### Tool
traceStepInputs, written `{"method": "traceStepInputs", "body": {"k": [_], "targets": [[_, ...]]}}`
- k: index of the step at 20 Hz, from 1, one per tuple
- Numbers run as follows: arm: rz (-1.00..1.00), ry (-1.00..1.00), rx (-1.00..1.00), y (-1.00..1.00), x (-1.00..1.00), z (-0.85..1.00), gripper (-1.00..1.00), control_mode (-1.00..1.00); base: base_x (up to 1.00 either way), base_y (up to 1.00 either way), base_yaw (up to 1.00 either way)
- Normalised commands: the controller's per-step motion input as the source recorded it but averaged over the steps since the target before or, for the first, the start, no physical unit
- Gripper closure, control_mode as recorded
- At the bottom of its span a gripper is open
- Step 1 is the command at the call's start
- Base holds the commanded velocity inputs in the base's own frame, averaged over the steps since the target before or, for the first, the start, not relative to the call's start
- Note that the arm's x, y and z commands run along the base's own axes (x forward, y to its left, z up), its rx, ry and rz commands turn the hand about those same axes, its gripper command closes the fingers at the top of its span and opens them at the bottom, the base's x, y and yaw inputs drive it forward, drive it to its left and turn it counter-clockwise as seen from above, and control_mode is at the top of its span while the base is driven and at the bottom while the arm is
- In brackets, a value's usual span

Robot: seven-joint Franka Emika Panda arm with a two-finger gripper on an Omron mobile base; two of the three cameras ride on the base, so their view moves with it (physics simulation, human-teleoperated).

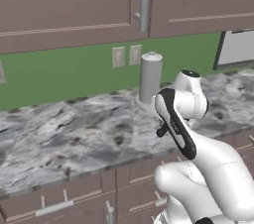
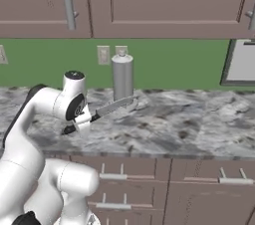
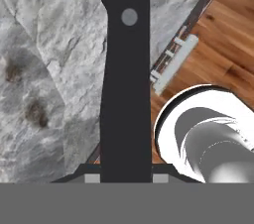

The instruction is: Move the cutting board and knife to the sink. Then move spray from the cabinet to the counter.

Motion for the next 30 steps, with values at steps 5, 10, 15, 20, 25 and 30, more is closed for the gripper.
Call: {"method": "traceStepInputs", "body": {"k": [5,10,15,20,25,30], "targets": [[0.00,0.00,0.00,0.00,0.00,0.00,1.00,1.00,-0.02,-0.89,-0.15],[0.00,0.00,0.00,0.00,0.00,0.00,1.00,1.00,-0.02,-0.96,-0.15],[0.00,0.00,0.00,0.00,0.00,0.00,1.00,1.00,-0.12,-1.00,-0.17],[0.00,0.00,0.00,0.00,0.00,0.00,1.00,1.00,-0.19,-1.00,-0.20],[0.00,0.00,0.00,0.00,0.00,0.00,1.00,1.00,-0.33,-1.00,-0.22],[0.00,0.00,0.00,0.00,0.00,0.00,1.00,1.00,-0.06,-0.97,-0.22]]}}
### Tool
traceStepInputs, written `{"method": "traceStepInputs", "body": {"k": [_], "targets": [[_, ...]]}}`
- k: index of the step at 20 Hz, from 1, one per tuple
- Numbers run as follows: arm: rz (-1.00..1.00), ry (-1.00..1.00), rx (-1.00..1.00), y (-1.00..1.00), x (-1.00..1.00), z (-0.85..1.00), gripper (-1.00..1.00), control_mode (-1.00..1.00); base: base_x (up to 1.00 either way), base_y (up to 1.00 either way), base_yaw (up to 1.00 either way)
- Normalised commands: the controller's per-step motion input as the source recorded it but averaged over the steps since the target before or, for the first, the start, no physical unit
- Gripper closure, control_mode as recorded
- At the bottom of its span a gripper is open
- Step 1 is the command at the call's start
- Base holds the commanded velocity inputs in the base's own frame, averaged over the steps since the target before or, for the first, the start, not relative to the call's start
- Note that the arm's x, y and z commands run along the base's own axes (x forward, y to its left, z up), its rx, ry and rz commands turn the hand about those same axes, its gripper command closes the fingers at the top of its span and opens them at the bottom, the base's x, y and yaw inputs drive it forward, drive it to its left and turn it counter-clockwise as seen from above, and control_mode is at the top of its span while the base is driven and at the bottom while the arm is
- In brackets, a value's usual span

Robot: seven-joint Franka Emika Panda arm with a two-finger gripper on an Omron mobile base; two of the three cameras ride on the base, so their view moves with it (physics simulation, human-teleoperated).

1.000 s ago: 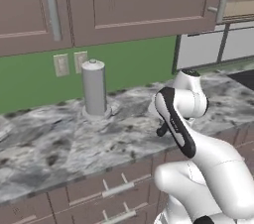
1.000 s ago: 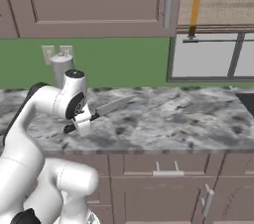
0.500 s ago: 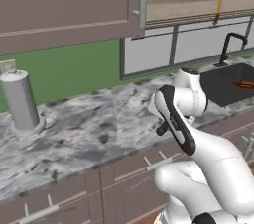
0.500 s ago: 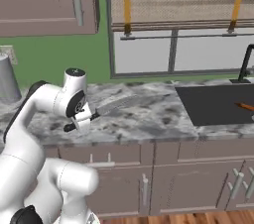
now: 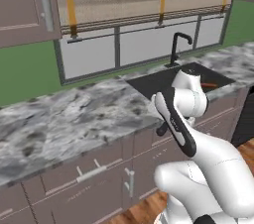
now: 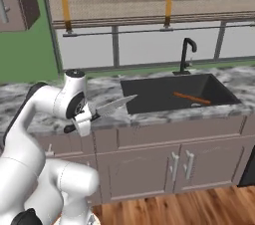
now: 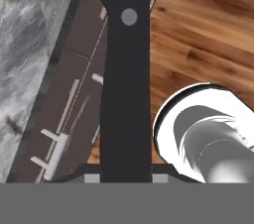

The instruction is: Move the cutting board and knife to the sink. Then move spray from the cabinet to the counter.

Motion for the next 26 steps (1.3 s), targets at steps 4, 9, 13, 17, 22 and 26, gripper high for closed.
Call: {"method": "traceStepInputs", "body": {"k": [4,9,13,17,22,26], "targets": [[0.00,0.00,0.00,0.00,0.00,0.00,1.00,1.00,0.36,-0.75,-0.16],[0.00,0.00,0.00,0.00,0.00,0.00,1.00,1.00,0.54,-0.60,-0.11],[0.00,0.00,0.00,0.00,0.00,0.00,1.00,1.00,0.66,-0.30,-0.04],[0.00,0.00,0.00,0.00,0.00,0.00,1.00,1.00,0.68,-0.03,0.00],[0.00,0.00,0.00,0.00,0.00,0.00,1.00,1.00,0.67,-0.04,0.02],[0.00,0.00,0.00,0.00,0.00,0.00,1.00,1.00,0.61,-0.31,0.07]]}}
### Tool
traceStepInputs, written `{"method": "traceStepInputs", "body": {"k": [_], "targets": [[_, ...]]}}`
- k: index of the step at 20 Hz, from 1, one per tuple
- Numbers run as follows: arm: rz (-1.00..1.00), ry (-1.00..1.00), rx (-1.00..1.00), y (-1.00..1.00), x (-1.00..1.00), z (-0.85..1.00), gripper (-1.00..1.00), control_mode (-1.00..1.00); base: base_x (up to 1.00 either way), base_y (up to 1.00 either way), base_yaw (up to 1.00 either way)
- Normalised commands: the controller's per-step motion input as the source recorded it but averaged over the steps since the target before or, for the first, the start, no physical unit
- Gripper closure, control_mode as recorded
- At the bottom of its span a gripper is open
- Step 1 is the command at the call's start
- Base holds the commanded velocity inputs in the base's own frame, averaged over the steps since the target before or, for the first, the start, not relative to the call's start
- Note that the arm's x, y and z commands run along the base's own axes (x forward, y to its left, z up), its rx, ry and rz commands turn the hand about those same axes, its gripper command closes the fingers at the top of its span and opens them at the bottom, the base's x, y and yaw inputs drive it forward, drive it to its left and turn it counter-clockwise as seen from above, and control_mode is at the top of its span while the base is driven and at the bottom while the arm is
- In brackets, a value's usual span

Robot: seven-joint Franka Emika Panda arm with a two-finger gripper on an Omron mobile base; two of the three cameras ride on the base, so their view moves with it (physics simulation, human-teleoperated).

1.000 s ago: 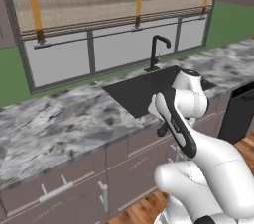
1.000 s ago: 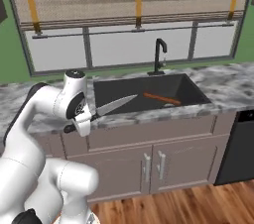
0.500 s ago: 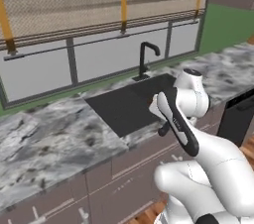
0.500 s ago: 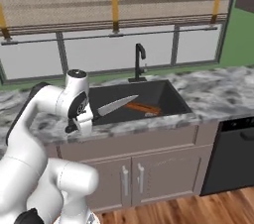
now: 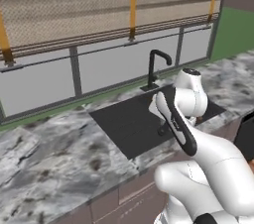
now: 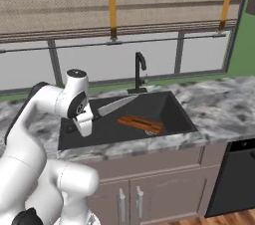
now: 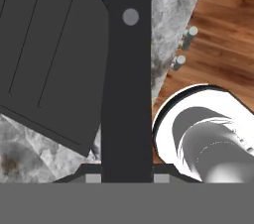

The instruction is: Move the cutting board and knife to the sink. Then move spray from the cabinet to the counter.

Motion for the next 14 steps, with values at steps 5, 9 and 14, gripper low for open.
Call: {"method": "traceStepInputs", "body": {"k": [5,9,14], "targets": [[0.00,0.00,0.00,0.00,0.00,0.00,1.00,1.00,0.56,-0.47,0.10],[0.00,0.00,0.00,0.00,0.00,0.00,1.00,1.00,0.55,-0.42,0.19],[0.00,0.00,0.00,0.00,0.00,0.00,1.00,1.00,0.56,-0.40,0.23]]}}
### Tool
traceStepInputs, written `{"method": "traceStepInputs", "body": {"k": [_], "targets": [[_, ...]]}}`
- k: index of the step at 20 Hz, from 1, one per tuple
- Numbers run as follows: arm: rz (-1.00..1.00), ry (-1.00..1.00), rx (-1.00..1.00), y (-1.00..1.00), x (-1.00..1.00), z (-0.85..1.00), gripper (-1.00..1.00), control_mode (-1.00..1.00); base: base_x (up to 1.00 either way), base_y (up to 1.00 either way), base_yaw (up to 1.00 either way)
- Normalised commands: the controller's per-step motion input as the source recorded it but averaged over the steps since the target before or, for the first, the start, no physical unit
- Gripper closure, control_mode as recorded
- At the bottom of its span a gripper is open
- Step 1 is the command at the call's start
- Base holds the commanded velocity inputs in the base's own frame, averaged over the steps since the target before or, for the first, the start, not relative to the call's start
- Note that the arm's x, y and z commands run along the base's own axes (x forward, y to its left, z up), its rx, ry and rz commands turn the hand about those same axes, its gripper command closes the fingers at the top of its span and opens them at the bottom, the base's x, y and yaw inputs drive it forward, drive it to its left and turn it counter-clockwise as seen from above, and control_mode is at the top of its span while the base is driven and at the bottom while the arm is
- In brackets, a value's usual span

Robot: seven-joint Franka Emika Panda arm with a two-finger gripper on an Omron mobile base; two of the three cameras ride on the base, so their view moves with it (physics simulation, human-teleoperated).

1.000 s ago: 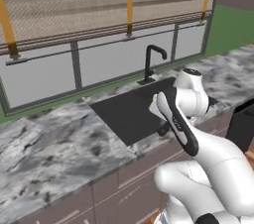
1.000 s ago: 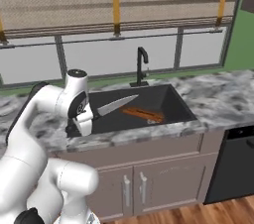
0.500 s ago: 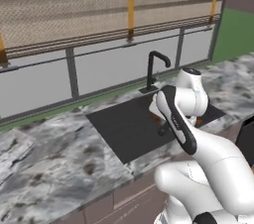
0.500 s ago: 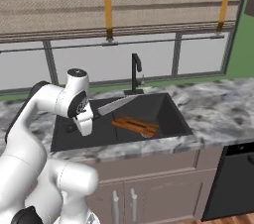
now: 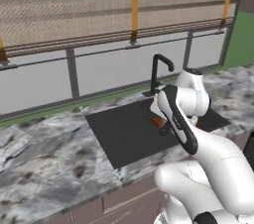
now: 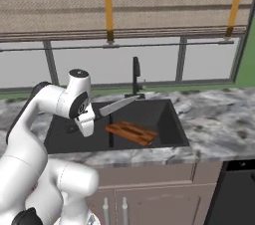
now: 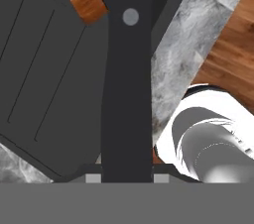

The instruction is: Move the cutting board and knife to the sink. Then move spray from the cabinet to the counter.

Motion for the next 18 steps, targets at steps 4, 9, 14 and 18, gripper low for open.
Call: {"method": "traceStepInputs", "body": {"k": [4,9,14,18], "targets": [[0.00,0.00,0.00,0.00,0.00,0.00,1.00,1.00,0.42,-0.74,0.21],[0.00,0.00,0.00,0.00,0.00,0.00,1.00,1.00,0.15,-0.99,0.10],[0.00,0.00,0.00,0.00,0.00,0.00,1.00,1.00,0.23,-0.98,0.04],[0.00,0.00,0.00,0.00,0.00,0.00,1.00,1.00,0.49,-0.94,0.02]]}}
